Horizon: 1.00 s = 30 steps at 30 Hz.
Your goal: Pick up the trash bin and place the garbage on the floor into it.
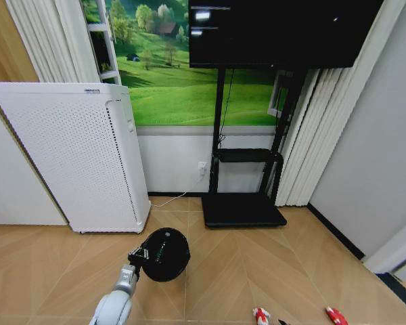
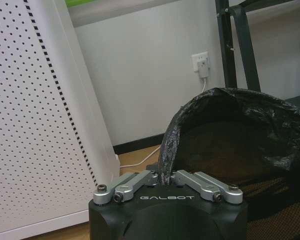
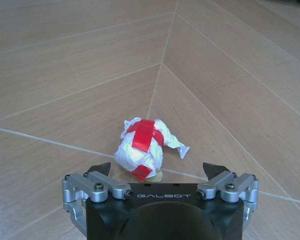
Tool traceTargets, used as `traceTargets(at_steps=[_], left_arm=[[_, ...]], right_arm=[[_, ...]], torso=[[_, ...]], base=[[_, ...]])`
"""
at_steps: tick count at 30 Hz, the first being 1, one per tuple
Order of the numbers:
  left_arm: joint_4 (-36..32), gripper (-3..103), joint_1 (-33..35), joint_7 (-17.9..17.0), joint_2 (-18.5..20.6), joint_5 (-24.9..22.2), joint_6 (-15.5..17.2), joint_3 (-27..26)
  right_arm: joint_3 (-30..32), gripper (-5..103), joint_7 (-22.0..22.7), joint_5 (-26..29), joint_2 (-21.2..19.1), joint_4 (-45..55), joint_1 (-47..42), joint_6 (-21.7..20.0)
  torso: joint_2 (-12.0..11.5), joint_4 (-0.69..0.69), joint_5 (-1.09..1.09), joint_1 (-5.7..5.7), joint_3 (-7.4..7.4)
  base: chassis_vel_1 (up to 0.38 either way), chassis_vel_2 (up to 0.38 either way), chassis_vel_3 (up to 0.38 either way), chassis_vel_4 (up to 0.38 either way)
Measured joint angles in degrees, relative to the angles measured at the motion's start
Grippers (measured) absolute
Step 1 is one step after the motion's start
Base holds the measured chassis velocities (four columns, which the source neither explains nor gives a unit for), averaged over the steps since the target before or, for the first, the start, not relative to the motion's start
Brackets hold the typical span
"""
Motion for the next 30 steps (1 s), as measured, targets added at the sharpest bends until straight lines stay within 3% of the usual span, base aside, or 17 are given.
traceTargets(at_steps=[14, 30], left_arm=[[1.3, 3, -0.5, 0.0, -0.5, 0.7, -0.5, 0.3], [1.9, 3, -0.9, 0.0, -0.9, 0.8, -0.5, 0.7]], right_arm=[[-1.8, 103, 0.0, -0.7, 1.3, -0.8, 2.0, 0.1], [-1.4, 46, -0.5, -2.1, 1.5, -2.0, 2.4, 1.0]], torso=[[0.0, 0.0, 0.0, 0.0, 0.0], [0.0, 0.0, 0.0, 0.0, 0.0]], base=[[0.0, 0.0, 0.0, 0.0], [0.0, 0.0, 0.0, 0.0]])
